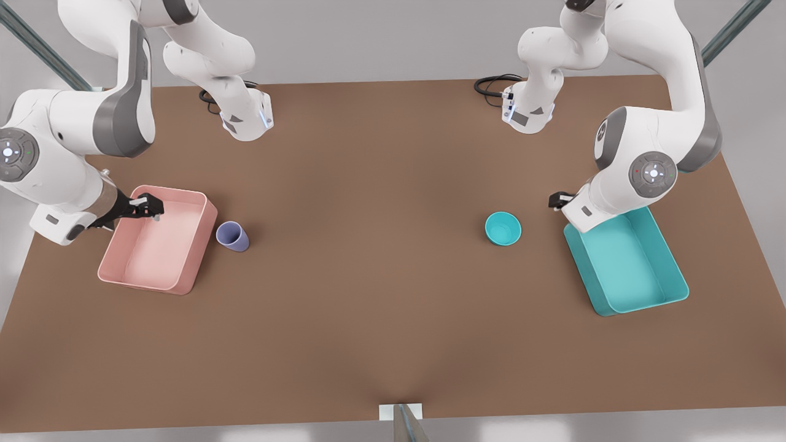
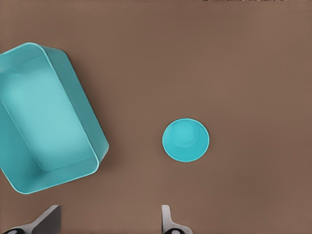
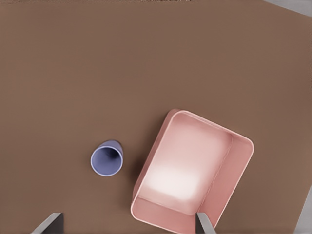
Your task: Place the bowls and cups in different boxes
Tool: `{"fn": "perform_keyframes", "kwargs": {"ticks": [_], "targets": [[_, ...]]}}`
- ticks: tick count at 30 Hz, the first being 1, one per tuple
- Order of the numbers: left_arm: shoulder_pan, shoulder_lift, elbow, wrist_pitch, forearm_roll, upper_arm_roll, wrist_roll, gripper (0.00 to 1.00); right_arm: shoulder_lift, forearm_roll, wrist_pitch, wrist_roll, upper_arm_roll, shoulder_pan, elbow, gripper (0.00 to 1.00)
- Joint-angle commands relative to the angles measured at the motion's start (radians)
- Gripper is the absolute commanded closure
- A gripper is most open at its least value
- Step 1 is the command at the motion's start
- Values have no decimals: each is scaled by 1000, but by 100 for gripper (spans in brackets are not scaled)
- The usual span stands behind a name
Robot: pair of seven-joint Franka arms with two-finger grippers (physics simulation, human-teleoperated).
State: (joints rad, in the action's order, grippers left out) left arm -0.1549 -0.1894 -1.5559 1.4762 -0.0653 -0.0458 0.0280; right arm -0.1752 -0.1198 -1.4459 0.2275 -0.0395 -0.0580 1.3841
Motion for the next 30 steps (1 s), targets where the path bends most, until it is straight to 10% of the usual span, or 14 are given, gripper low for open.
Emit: {"fn": "perform_keyframes", "kwargs": {"ticks": [1, 6, 20, 26, 30], "targets": [[0, -1, 0, 12, 1, 0, 59, 0, -1, 0, -24, -85, 0, -2, 1, 0], [0, -130, -365, 650, 236, 12, 1, 0, -124, 60, -120, -85, 0, -83, 144, 0], [-17, -219, -586, 829, 331, 47, -307, 0, -23, 127, -610, -123, -3, -49, 601, 0], [-18, -236, -584, 836, 440, 47, -306, 69, 8, 129, -794, -189, 0, -62, 754, 0], [-18, -216, -573, 808, 444, 55, -303, 79, 10, 127, -909, -189, 0, -72, 836, 0]]}}
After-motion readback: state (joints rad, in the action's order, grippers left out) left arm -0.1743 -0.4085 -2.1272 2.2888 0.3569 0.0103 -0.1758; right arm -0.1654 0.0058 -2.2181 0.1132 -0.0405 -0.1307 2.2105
